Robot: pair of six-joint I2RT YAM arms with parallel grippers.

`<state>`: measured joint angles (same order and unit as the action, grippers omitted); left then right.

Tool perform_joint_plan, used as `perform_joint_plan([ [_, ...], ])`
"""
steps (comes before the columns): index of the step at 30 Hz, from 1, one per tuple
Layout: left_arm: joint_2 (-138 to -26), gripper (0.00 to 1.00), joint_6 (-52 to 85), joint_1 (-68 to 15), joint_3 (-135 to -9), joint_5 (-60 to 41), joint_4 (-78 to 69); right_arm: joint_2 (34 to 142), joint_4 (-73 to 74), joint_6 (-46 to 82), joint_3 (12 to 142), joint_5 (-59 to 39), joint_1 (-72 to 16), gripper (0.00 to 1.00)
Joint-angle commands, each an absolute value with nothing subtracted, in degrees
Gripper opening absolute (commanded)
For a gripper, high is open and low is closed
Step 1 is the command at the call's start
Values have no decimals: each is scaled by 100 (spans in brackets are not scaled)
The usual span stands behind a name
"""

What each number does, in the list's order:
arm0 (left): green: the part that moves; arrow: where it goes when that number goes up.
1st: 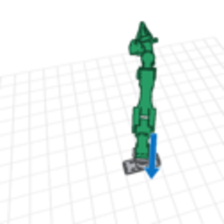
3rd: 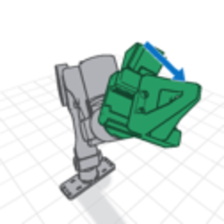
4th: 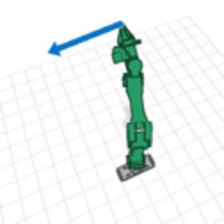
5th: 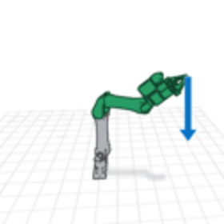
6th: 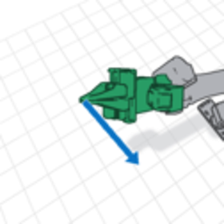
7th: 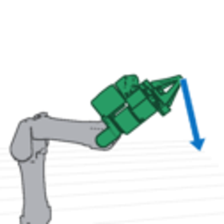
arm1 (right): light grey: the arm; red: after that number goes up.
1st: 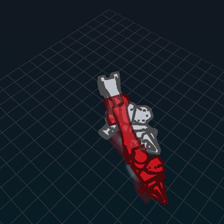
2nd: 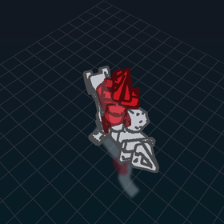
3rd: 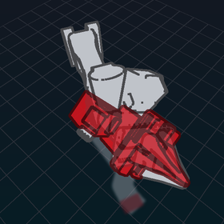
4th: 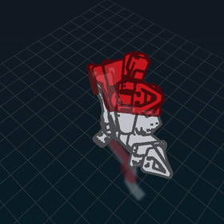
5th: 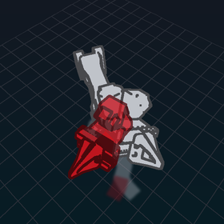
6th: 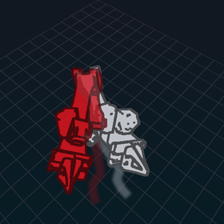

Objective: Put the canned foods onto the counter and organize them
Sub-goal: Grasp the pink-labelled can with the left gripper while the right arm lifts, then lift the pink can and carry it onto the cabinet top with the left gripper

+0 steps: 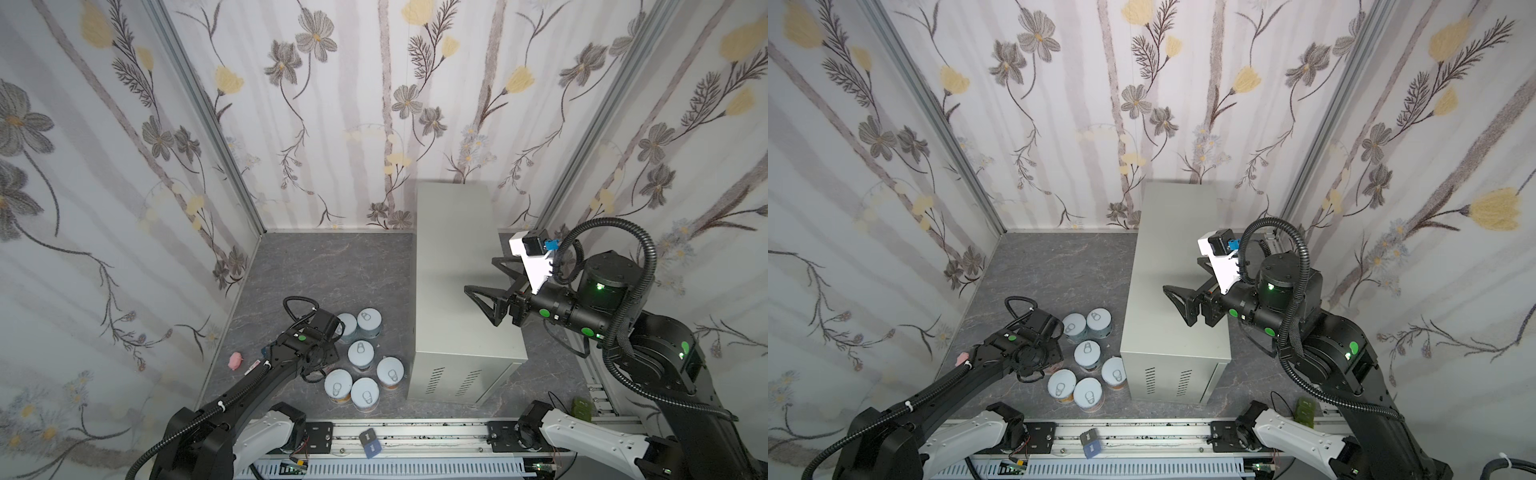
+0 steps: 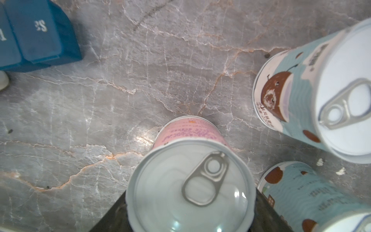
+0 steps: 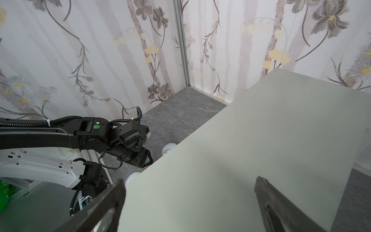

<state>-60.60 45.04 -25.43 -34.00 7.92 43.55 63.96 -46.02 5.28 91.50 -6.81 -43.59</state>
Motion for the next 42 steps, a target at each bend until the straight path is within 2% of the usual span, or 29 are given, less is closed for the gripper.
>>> perform_joint_plan([
  [1,-5996,48,4482,-2497,-3460,967,4306,6451,-4431,310,9171,-461,-4561,100],
  [8,-5766,24,4482,-2470,-3777,1199,4664,6579,-4334,84,9166,-391,-4707,100],
  [12,-5583,16,4433,-2472,-4142,1359,5015,6583,-4220,52,9158,-439,-4893,100],
  [20,-5534,14,3663,-2468,-5374,1345,5776,6576,-4206,-152,9176,-432,-4911,100],
  [27,-5977,11,2438,-2465,-6915,502,6369,6652,-4260,-14,9329,158,-4896,100],
  [31,-6298,11,1915,-2494,-7966,-409,6700,6563,-4280,-98,9210,419,-4861,100],
  [38,-7140,10,1585,-2900,-10137,-1050,7402,6163,-4241,-73,8828,413,-4206,100],
  [42,-7814,4,1504,-3290,-11429,-969,7832,5980,-4253,92,8628,387,-3850,100],
])
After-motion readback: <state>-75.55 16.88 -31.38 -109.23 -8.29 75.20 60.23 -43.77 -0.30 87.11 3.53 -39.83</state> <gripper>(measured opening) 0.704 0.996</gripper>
